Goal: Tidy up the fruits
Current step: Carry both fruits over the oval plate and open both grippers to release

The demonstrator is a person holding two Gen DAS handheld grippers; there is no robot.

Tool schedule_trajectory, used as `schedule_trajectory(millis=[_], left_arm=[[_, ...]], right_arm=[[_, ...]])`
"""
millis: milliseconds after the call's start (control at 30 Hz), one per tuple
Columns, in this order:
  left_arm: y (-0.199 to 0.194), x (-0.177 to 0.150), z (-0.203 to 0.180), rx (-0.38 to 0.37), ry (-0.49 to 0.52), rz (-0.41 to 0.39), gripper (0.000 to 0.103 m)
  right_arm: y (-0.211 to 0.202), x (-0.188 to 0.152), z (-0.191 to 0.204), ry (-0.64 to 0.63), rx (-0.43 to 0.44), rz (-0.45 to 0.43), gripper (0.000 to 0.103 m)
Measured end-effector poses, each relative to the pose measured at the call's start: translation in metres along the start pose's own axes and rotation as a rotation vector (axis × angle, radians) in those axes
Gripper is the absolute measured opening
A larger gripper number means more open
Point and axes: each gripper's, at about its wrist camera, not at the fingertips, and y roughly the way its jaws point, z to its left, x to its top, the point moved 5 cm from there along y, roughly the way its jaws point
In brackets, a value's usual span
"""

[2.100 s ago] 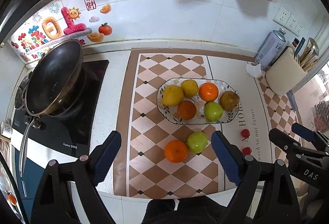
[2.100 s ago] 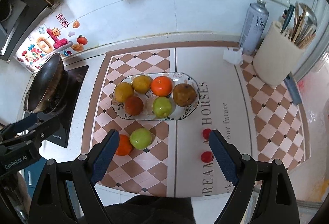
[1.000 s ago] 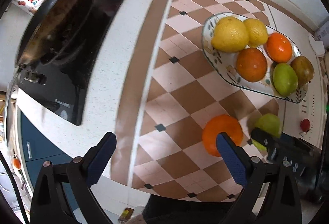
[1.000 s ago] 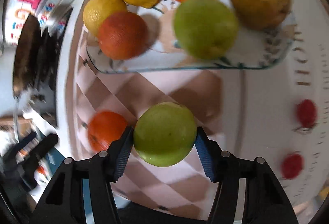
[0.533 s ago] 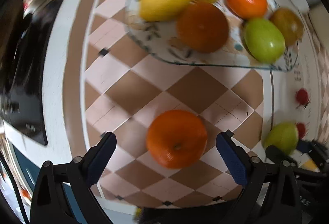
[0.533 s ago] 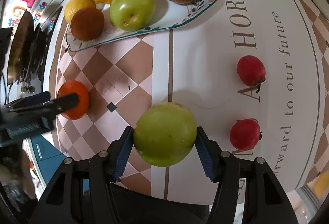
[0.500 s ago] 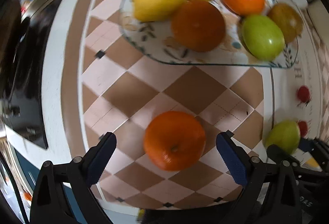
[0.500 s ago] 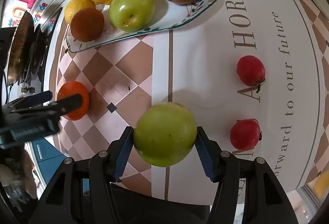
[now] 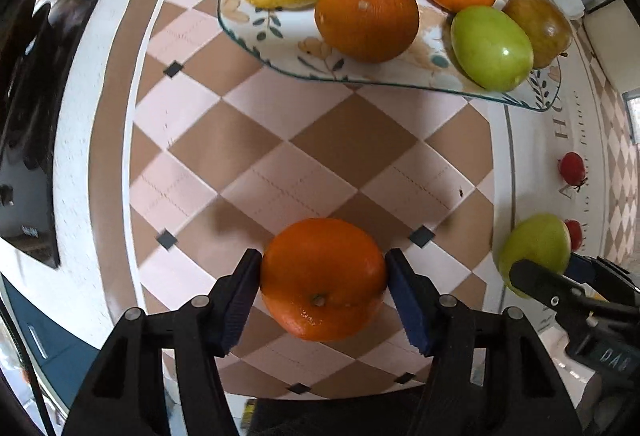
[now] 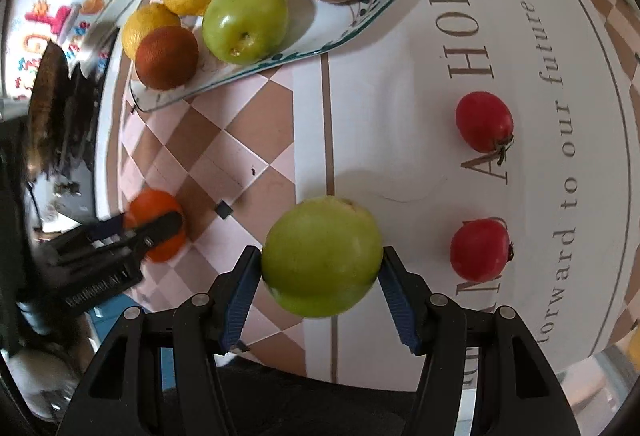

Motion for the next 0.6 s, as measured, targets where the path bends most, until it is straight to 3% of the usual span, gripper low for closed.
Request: schedule_trajectory(millis=[400, 600], left_arm=[[0.001, 0.001, 0.006, -0.011, -0.019, -0.006, 0.061], [0.002, 0.003, 0.008, -0.010, -0.025, -0.003, 0.061]], right_arm=[[0.009, 0.011, -0.020, 0.229, 0.166, 0.030, 0.066], [0.014, 0.015, -0.001, 0.127, 0.062, 0.001, 0.061]])
